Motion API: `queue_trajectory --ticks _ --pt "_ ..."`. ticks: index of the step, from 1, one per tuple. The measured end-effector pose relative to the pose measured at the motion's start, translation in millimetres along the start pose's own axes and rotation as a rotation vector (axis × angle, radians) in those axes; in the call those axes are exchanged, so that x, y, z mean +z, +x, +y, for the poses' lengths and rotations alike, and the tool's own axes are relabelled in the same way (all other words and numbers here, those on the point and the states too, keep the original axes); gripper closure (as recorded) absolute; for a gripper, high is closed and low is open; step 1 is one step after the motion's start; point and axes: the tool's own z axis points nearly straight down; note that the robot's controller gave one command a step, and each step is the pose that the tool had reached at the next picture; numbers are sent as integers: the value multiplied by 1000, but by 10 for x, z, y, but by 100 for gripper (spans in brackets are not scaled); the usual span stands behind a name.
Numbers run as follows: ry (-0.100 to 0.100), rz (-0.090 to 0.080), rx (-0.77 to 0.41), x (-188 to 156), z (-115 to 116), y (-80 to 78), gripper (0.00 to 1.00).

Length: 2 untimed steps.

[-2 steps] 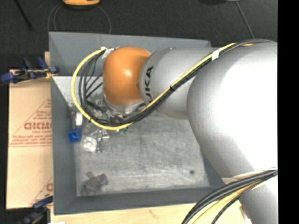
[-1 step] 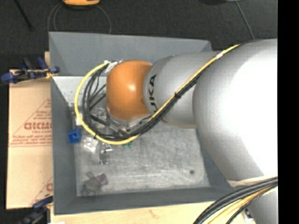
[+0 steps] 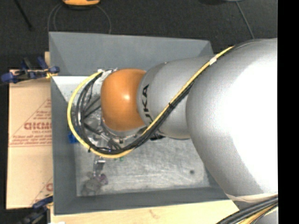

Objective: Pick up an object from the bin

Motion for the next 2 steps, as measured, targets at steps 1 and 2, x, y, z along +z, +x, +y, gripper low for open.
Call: queue_trajectory --ticks 1,2 --pt "5 6 -141 96 -383 582 0" --pt "-1 -18 -235 473 -354 539 0"
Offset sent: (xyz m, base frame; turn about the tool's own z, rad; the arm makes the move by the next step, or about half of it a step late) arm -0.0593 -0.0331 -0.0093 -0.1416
